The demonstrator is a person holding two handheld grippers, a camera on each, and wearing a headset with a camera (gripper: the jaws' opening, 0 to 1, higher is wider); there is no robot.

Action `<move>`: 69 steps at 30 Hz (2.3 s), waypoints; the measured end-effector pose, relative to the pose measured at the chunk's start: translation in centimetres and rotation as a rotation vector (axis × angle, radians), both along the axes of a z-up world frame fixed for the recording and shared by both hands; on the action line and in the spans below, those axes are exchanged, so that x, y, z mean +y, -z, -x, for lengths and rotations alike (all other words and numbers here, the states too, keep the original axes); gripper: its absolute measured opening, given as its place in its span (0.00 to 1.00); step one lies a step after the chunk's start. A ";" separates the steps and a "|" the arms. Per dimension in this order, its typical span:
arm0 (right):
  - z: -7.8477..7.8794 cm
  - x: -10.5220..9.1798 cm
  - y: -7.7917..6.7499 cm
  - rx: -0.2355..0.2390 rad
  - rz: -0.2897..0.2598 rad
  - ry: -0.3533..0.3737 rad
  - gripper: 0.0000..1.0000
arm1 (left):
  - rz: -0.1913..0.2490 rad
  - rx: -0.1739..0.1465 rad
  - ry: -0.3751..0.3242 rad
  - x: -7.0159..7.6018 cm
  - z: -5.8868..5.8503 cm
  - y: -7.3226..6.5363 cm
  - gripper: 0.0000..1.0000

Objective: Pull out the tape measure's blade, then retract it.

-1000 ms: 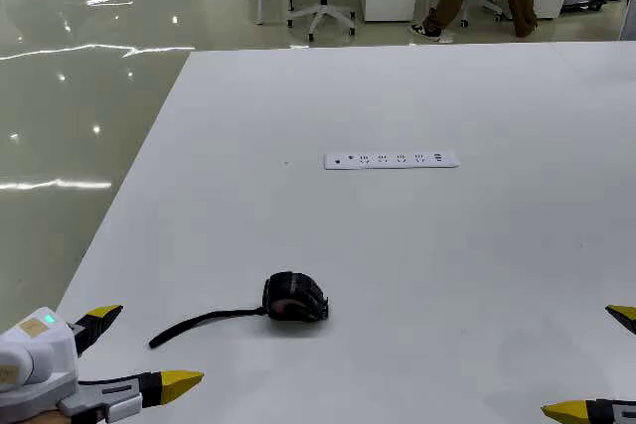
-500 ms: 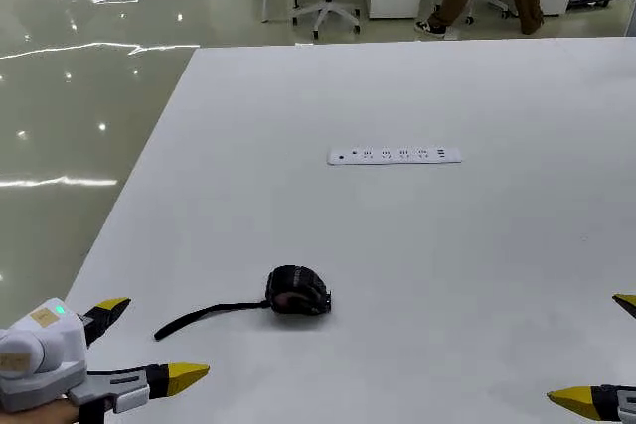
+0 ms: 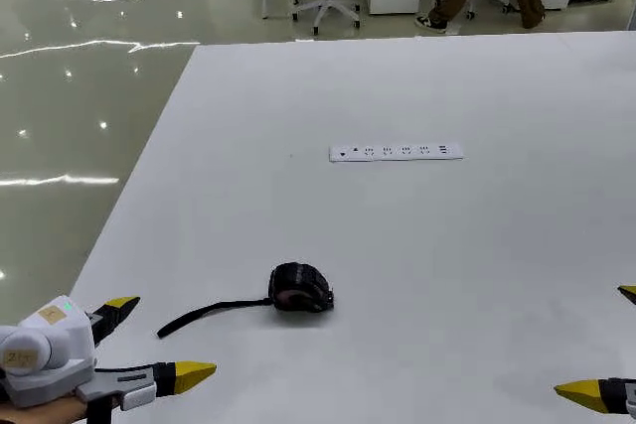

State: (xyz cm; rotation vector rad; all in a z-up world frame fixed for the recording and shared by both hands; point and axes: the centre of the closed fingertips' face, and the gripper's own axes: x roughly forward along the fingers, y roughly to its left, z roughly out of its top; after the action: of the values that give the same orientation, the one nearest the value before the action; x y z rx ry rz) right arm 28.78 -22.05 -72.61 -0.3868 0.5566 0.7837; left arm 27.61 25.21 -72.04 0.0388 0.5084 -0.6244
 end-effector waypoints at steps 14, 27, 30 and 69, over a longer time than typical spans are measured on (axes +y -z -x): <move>-2.1 3.4 -0.9 0.009 -0.019 -0.115 1.00 | -0.040 0.006 0.083 -1.7 -2.3 -0.8 1.00; -6.1 10.5 -0.2 0.017 0.005 -0.288 1.00 | -0.240 0.095 0.432 -6.5 -5.9 1.6 0.97; -6.8 12.5 0.2 0.023 0.016 -0.338 1.00 | -0.342 0.087 0.541 -7.9 -6.9 2.2 0.91; -9.0 29.8 10.3 0.180 0.128 -0.677 0.31 | -0.664 0.144 0.838 -14.0 -11.1 9.3 0.32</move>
State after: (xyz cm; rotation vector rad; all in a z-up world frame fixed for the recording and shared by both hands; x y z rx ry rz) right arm 37.76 7.72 -82.90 -0.6408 0.6535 1.4476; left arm 38.75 11.22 -81.33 0.8766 0.8279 -1.2537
